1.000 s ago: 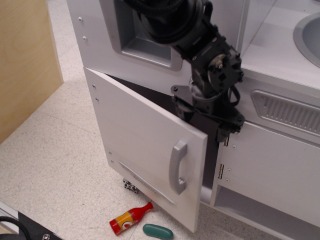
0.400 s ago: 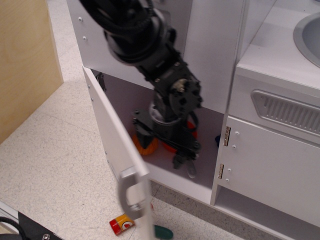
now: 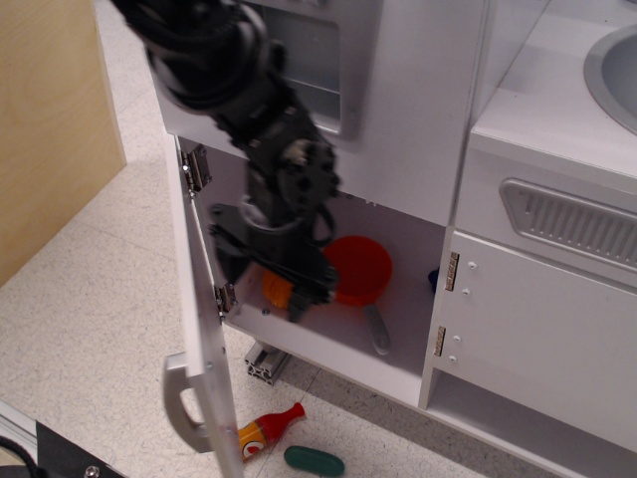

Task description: Open low fridge

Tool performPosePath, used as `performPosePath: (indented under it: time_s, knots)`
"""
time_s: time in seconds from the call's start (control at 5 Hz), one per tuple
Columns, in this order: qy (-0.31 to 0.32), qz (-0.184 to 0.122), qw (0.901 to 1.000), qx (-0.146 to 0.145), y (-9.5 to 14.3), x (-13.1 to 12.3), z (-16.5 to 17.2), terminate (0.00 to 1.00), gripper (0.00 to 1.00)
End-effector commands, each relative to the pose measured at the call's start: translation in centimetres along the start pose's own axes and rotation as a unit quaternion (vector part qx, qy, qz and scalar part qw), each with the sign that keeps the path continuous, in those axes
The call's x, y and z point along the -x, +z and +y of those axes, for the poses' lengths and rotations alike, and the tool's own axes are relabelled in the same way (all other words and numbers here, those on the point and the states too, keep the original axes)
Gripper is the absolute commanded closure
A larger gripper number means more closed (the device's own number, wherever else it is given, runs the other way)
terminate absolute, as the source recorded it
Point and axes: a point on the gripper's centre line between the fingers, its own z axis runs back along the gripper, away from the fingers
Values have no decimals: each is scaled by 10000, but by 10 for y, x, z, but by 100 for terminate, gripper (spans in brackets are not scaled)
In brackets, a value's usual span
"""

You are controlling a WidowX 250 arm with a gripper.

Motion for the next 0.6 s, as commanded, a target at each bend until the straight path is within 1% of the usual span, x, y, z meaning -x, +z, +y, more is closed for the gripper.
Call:
performPosePath:
  time_s: [0.0, 0.4]
  knots:
    - [-128, -300, 9993, -181, 8, 6, 44, 0, 0]
    - [-185, -207, 9993, -244, 13, 20, 83, 0, 0]
